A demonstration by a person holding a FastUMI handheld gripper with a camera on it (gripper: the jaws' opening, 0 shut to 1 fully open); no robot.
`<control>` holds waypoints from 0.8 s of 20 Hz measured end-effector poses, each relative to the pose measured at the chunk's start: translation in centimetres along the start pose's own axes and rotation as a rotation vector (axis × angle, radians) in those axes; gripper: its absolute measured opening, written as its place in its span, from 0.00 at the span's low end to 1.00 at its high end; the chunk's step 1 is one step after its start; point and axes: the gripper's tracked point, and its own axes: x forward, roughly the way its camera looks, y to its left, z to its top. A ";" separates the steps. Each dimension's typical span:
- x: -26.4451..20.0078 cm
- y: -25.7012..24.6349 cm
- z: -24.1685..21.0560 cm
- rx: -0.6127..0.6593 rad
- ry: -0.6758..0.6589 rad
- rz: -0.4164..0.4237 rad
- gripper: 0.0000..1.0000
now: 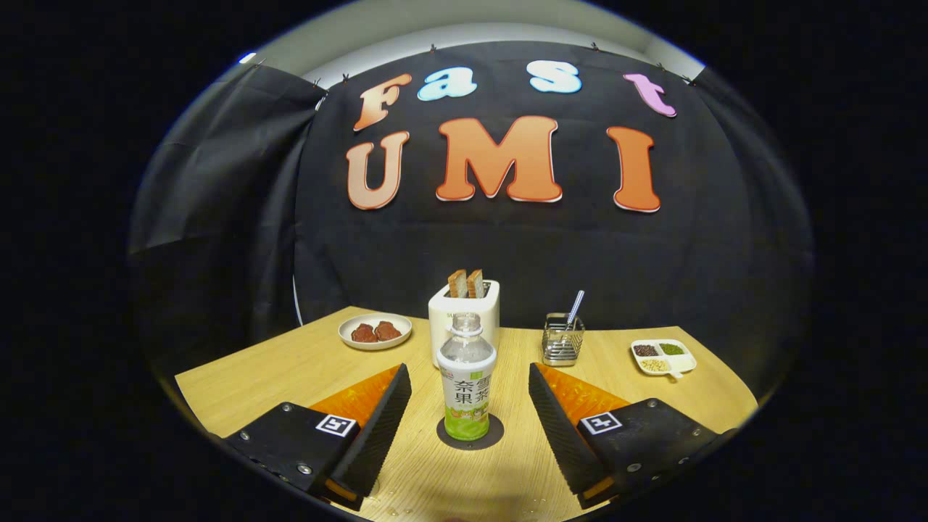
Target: Take the bottle from table, then pour the juice into the cup, finally place the bottle on the coaster
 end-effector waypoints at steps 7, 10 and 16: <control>-9.7 0.7 4.7 0.010 -0.133 0.030 0.96; -12.6 0.1 5.7 -0.003 -0.175 0.001 0.96; -17.2 -2.8 7.3 -0.058 -0.245 -0.107 0.96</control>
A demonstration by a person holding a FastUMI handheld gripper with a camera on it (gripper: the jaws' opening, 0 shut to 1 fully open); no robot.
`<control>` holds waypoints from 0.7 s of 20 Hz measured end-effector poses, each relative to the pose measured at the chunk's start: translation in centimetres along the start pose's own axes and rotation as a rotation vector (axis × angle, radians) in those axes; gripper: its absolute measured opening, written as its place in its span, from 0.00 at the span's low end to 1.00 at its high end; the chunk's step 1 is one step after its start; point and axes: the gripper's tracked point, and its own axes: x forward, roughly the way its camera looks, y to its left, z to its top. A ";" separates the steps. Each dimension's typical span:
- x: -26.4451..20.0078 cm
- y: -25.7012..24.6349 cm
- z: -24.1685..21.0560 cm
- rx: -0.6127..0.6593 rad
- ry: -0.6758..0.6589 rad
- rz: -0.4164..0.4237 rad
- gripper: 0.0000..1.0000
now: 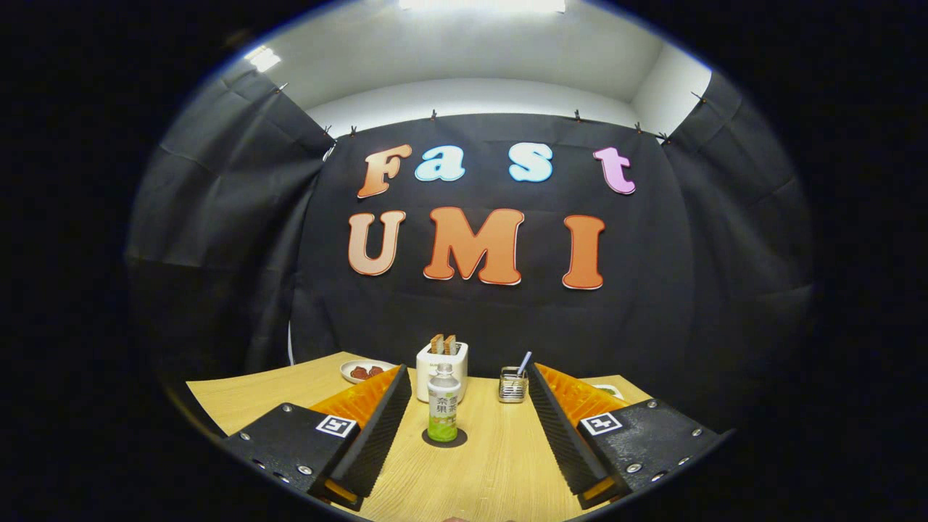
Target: Take the bottle from table, then pour the juice into the cup, finally place the bottle on the coaster
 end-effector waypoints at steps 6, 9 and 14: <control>-2.1 -1.8 0.9 0.062 -0.038 0.002 0.96; -2.7 -2.8 1.4 0.075 -0.074 -0.015 0.96; -3.8 -4.8 2.1 0.084 -0.104 -0.076 0.96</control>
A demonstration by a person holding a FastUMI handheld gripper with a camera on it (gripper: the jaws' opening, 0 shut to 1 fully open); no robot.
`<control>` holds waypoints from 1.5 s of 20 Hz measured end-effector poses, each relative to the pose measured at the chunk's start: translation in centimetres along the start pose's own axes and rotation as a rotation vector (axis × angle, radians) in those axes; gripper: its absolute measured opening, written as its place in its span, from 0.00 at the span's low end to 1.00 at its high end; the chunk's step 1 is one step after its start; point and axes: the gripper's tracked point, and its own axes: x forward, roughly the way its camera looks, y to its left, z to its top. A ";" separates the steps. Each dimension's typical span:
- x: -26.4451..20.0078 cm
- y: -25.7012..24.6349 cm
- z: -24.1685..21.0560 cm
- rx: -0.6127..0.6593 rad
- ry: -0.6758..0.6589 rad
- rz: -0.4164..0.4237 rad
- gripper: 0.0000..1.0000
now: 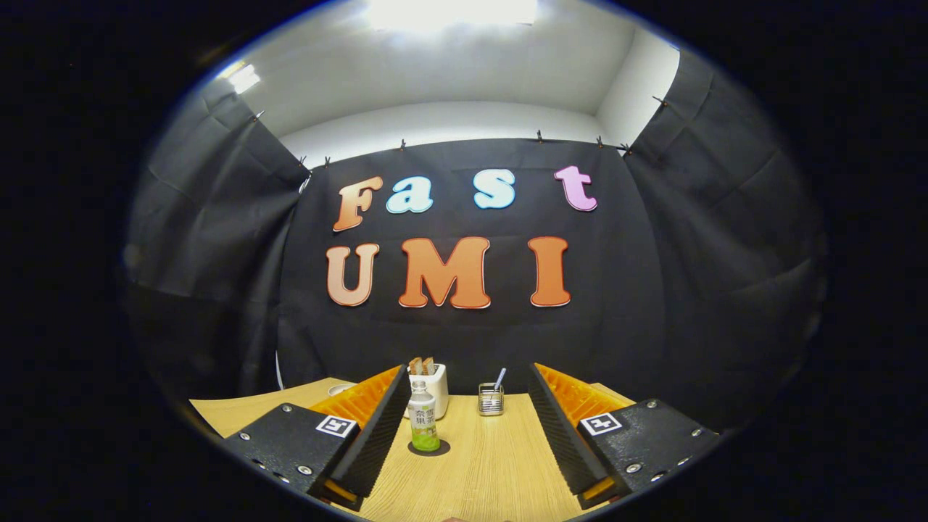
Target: Take the bottle from table, then pour the juice into the cup, finally place the bottle on the coaster
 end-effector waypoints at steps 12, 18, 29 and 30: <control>-0.6 -1.2 1.7 -0.012 -0.047 -0.038 0.96; -0.7 -0.7 2.1 -0.047 -0.072 -0.042 0.96; -1.0 0.2 2.2 -0.073 -0.079 -0.018 0.96; -1.1 0.0 2.3 -0.074 -0.080 -0.023 0.96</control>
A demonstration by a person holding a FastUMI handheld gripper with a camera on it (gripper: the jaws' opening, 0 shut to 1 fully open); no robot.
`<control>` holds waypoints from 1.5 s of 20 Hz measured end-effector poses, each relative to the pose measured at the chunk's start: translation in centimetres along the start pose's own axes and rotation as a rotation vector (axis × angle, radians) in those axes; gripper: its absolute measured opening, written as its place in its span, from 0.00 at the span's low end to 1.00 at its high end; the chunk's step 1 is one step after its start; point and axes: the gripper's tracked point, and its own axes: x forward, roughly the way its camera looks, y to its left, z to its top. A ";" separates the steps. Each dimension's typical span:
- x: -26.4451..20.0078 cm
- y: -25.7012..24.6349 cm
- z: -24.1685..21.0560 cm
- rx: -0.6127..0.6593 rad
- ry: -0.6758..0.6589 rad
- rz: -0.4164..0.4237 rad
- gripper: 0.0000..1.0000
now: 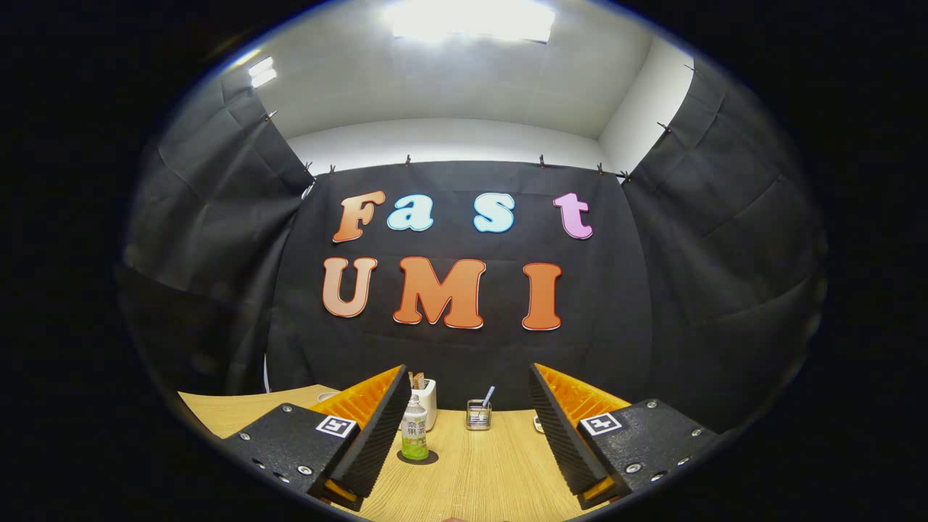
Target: Take the bottle from table, then pour the juice into the cup, finally place the bottle on the coaster
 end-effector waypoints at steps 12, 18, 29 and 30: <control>-0.4 -0.4 0.1 0.018 -0.013 0.005 0.96; -0.3 -0.1 -0.1 -0.002 -0.014 0.011 0.96; -0.2 -0.3 -0.3 0.007 -0.014 0.007 0.96; -0.2 -0.3 -0.2 0.007 -0.014 0.007 0.96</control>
